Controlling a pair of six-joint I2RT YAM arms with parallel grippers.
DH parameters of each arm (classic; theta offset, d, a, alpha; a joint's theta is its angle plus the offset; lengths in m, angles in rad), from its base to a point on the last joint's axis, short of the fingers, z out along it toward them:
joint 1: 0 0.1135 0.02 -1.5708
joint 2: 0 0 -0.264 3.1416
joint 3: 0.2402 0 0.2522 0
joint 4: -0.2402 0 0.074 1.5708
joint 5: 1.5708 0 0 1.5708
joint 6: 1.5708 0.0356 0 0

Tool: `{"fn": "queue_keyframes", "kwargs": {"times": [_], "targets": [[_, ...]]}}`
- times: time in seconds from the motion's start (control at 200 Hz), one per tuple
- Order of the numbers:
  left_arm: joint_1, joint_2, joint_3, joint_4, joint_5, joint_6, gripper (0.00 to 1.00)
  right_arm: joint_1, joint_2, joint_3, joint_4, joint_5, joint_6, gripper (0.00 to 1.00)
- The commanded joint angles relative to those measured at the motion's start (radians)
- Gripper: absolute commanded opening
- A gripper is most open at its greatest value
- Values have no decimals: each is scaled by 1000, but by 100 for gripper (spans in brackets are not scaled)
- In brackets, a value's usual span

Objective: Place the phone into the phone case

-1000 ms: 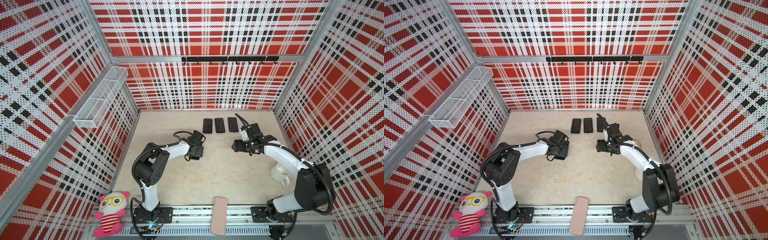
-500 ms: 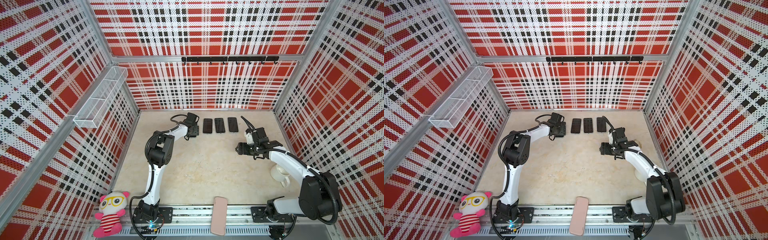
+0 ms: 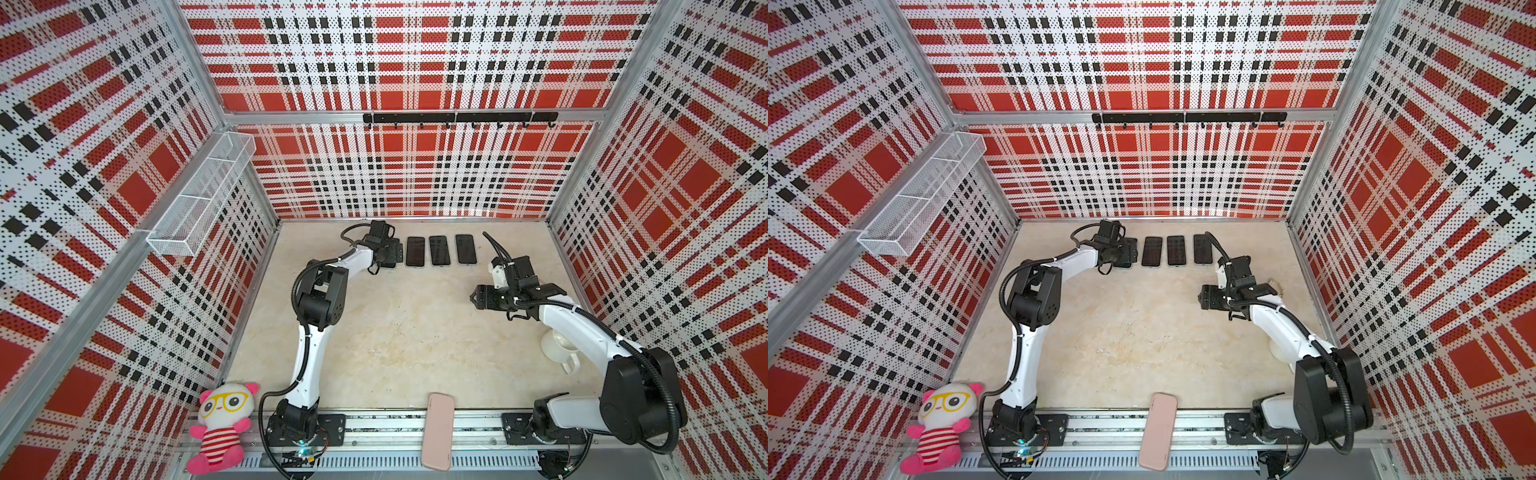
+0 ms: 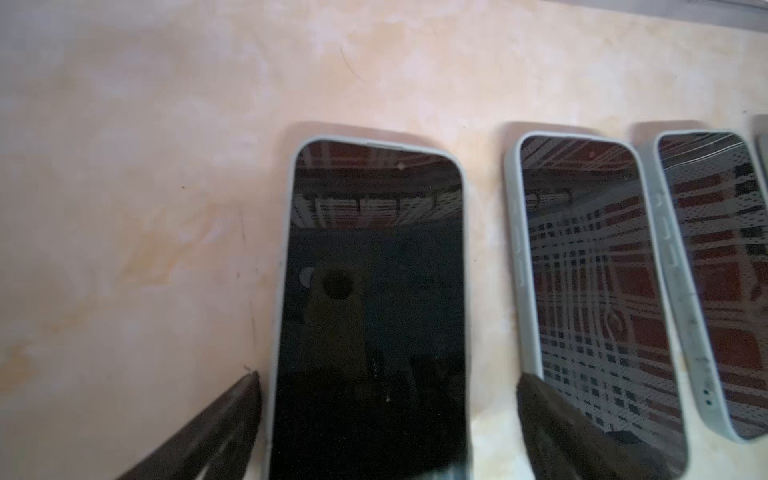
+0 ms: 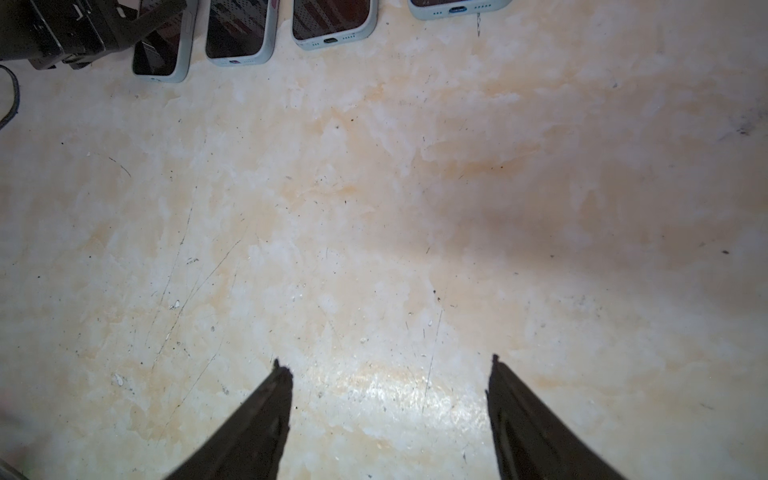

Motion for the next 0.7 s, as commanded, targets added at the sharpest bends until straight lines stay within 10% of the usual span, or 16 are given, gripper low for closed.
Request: {"fn": "queue_keyframes", "kwargs": {"times": [0.0, 0.245, 0.451, 0.691], "targets": [[0, -3, -13, -35, 53, -14, 98, -5, -1, 25, 9, 26, -19, 77], [28, -407, -426, 257, -75, -7, 98, -17, -52, 2, 150, 270, -88, 81], [70, -785, -841, 469, -362, 8, 98, -33, -142, -188, 466, 503, -141, 100], [91, -997, -1108, 614, -686, 46, 98, -44, -147, -371, 784, 685, -223, 100]]}}
